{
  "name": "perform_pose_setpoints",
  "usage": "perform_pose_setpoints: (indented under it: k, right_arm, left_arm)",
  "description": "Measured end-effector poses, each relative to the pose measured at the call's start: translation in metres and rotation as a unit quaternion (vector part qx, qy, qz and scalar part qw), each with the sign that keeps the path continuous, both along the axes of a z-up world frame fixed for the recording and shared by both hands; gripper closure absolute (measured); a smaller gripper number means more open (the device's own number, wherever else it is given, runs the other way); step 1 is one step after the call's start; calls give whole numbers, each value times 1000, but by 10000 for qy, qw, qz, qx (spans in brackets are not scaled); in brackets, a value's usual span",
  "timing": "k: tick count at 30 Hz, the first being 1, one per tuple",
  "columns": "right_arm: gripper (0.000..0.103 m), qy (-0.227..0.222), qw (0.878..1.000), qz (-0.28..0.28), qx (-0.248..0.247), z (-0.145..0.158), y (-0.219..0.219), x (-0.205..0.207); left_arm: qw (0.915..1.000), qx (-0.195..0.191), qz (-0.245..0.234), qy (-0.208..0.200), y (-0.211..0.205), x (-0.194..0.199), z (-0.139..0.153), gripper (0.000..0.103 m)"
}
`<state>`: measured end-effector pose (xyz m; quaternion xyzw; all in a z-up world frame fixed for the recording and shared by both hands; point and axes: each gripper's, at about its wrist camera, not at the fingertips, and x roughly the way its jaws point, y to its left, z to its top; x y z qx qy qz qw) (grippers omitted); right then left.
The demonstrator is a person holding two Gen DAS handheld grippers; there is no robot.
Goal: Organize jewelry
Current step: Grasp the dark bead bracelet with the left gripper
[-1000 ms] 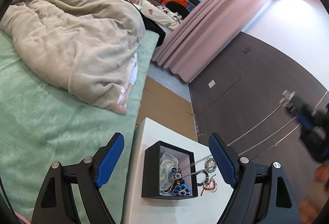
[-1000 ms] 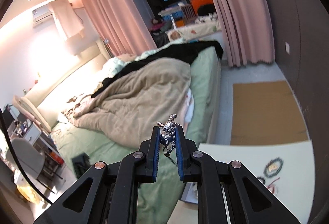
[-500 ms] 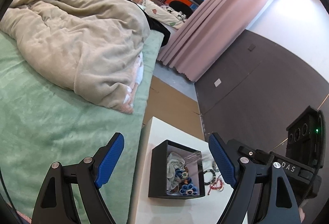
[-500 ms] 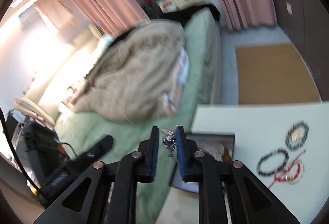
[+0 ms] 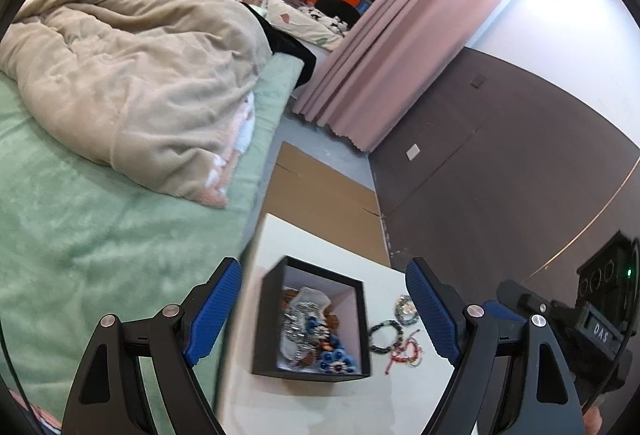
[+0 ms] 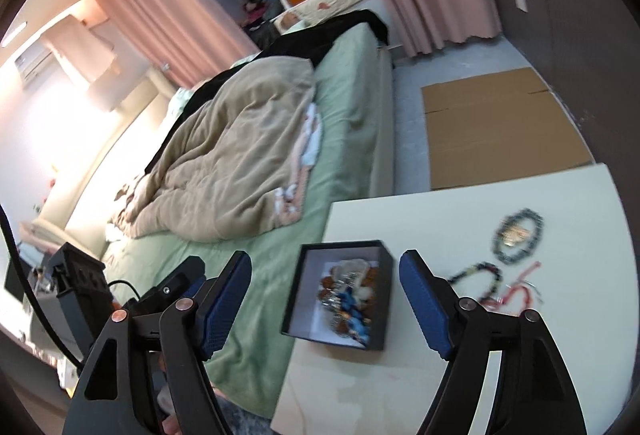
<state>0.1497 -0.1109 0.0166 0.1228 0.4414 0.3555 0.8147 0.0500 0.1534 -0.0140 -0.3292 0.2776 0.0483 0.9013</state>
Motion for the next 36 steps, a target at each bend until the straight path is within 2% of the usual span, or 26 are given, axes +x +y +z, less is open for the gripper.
perform_pose_setpoints:
  k: [4, 7, 11, 16, 19, 24, 28, 31, 33, 36]
  right_arm:
    - [17, 70, 9993, -370, -53, -11, -33, -5]
    - [17, 347, 9977, -579, 14, -30, -57, -3]
    - [17, 755, 9910, -1101, -117, -53, -92, 2]
    - [17, 996, 9830, -1540, -105, -62, -125, 7]
    - [17, 1032, 9803, -1684, -89, -63, -139, 10]
    - [17, 1148, 9789, -1680, -177, -69, -150, 18]
    - [17, 1314, 9785, -1589, -74, -74, -158, 24]
    - [17, 1306, 9758, -1753, -26, -74, -167, 25]
    - [17, 1344, 9740, -1821, 59, -75, -175, 26]
    - [17, 1423, 9701, -1961, 168, -78, -186, 31]
  left_arm:
    - [9997, 109, -217, 57, -22, 11, 0, 19]
    - [9991, 197, -362, 60, -39, 17, 0, 19]
    - [9974, 277, -650, 116, -62, 27, -2, 19]
    - [9931, 610, -964, 257, -97, 41, -6, 21]
    - [9878, 883, -1194, 468, -117, 52, -9, 26]
    - [9736, 1351, -1618, 871, -150, 75, -15, 36]
    - [9621, 1585, -1909, 1135, -173, 88, -21, 39]
    - [9538, 1746, -2027, 1365, -185, 100, -29, 41]
    - [9486, 1762, -2098, 1586, -193, 111, -39, 51]
    - [9440, 1782, -2127, 1787, -199, 124, -48, 59]
